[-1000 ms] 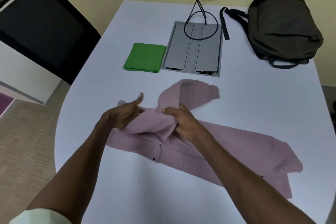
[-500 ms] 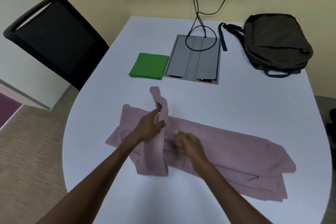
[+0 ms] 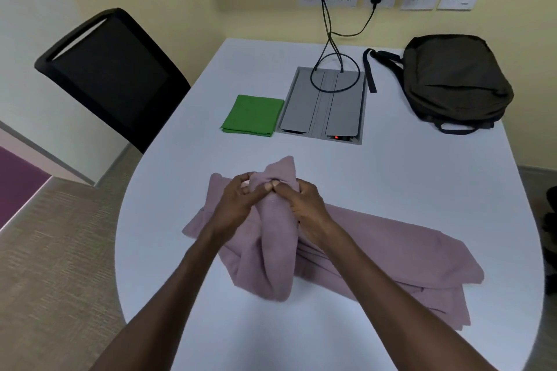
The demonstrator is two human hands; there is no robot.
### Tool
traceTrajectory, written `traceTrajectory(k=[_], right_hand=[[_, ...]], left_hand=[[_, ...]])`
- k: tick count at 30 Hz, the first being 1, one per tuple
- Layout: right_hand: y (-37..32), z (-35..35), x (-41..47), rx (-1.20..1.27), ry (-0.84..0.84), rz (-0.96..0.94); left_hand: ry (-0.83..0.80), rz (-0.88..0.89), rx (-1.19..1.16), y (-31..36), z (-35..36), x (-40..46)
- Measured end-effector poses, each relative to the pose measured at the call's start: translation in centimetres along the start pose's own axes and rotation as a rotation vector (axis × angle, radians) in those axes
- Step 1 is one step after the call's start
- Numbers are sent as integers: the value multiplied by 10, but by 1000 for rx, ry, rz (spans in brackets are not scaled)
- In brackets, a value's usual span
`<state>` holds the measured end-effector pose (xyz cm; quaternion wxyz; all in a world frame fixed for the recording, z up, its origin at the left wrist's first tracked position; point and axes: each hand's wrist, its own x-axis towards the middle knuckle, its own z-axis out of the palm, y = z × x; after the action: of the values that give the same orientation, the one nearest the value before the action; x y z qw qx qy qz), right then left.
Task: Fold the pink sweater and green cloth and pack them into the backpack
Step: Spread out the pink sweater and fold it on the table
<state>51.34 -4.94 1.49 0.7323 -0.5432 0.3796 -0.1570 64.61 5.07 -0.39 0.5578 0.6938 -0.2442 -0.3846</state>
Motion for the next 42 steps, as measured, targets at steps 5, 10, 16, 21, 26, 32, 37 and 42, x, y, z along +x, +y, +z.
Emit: traceTrajectory(k=[5, 10, 16, 21, 26, 32, 37, 42], right_hand=[[-15, -6, -2, -137, 81, -86], [-19, -31, -6, -96, -98, -99], [2, -66, -15, 259, -7, 27], [33, -101, -23, 567, 175, 112], [59, -130, -17, 490, 455, 193], [43, -176, -16, 580, 584, 71], [50, -223, -12, 543, 896, 121], [75, -250, -17, 331, 979, 153]], left_hand=[[-125, 137, 211, 19, -7, -17], [-404, -96, 197, 3, -4, -37], [-546, -310, 681, -23, -16, -60], [-649, -344, 953, -58, -29, -76], [-554, -174, 966, -79, -46, -71], [-165, 104, 741, -27, -52, -26], [-376, -29, 1148, -34, -59, 26], [-227, -36, 1014, -33, -65, 62]])
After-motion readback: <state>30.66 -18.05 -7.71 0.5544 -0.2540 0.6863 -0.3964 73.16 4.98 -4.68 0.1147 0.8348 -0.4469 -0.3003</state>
